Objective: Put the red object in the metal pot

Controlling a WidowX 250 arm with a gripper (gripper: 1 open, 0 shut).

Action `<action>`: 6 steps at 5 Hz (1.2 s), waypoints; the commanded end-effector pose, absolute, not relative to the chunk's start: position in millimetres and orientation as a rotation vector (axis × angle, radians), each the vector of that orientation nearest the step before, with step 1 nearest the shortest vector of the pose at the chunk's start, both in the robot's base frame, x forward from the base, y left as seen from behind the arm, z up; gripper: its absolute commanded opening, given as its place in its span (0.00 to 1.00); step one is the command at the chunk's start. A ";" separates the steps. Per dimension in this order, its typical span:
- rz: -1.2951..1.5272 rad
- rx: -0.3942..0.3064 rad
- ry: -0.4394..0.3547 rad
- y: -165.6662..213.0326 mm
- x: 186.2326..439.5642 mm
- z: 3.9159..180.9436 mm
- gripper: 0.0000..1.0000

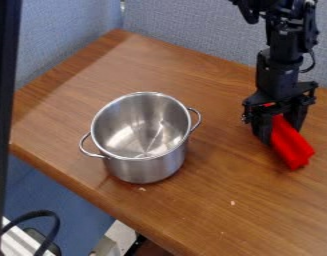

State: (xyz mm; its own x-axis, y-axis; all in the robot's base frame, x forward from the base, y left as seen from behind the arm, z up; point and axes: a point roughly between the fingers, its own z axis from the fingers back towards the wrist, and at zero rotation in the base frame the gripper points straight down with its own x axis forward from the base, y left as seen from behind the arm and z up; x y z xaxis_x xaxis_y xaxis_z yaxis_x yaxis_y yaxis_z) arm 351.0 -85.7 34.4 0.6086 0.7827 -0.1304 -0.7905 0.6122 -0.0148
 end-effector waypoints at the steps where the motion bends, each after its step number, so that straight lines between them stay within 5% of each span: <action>1: 0.870 -0.117 0.061 -86.9 356.0 57.4 0.00; 4: 0.785 -0.112 0.046 -82.9 358.2 56.4 0.00; 5: 0.751 -0.110 0.042 -75.0 357.7 52.3 1.00; 6: 0.731 -0.108 0.034 -68.7 358.8 45.9 0.00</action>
